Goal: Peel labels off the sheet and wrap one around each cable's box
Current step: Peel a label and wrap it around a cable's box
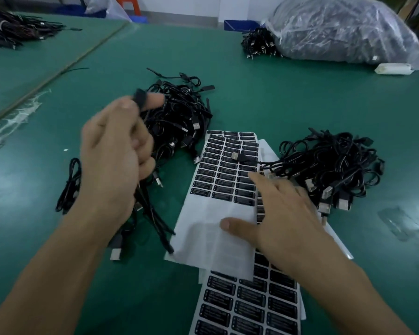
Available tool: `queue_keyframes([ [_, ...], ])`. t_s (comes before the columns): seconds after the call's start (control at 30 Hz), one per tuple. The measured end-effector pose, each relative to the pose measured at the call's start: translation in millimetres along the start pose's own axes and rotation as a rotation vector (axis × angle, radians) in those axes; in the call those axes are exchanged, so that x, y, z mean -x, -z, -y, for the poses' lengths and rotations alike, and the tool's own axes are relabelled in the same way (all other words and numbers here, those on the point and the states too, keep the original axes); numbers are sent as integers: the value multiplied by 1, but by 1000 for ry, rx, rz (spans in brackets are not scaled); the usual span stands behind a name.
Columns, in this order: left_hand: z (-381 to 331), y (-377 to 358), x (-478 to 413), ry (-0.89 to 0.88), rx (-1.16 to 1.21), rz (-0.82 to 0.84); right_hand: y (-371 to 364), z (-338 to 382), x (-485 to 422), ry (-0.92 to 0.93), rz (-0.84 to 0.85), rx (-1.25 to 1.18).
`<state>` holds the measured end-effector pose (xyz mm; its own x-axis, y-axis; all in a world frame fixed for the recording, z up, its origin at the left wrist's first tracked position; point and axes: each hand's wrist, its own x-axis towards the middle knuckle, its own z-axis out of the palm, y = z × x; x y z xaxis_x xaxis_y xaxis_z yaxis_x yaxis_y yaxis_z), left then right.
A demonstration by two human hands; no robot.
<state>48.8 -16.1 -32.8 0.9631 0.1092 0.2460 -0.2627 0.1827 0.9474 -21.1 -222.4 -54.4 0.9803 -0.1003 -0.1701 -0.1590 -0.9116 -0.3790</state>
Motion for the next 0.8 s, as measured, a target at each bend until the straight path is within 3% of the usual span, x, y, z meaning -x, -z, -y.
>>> queue_keyframes([
  [0.1, 15, -6, 6, 132, -316, 237, 1, -6, -5, 6, -75, -39],
  [0.2, 29, -14, 17, 126, -543, 423, 1, -7, -9, 0, -63, -177],
  [0.47, 42, -33, 35, 70, -487, 452, 3, -17, -13, -62, -140, -324],
  [0.67, 45, -39, 38, -23, -673, 485, -7, -13, -9, -152, -58, -178],
  [0.8, 45, -39, 38, -40, -719, 481, -9, -15, -11, -127, -104, -131],
])
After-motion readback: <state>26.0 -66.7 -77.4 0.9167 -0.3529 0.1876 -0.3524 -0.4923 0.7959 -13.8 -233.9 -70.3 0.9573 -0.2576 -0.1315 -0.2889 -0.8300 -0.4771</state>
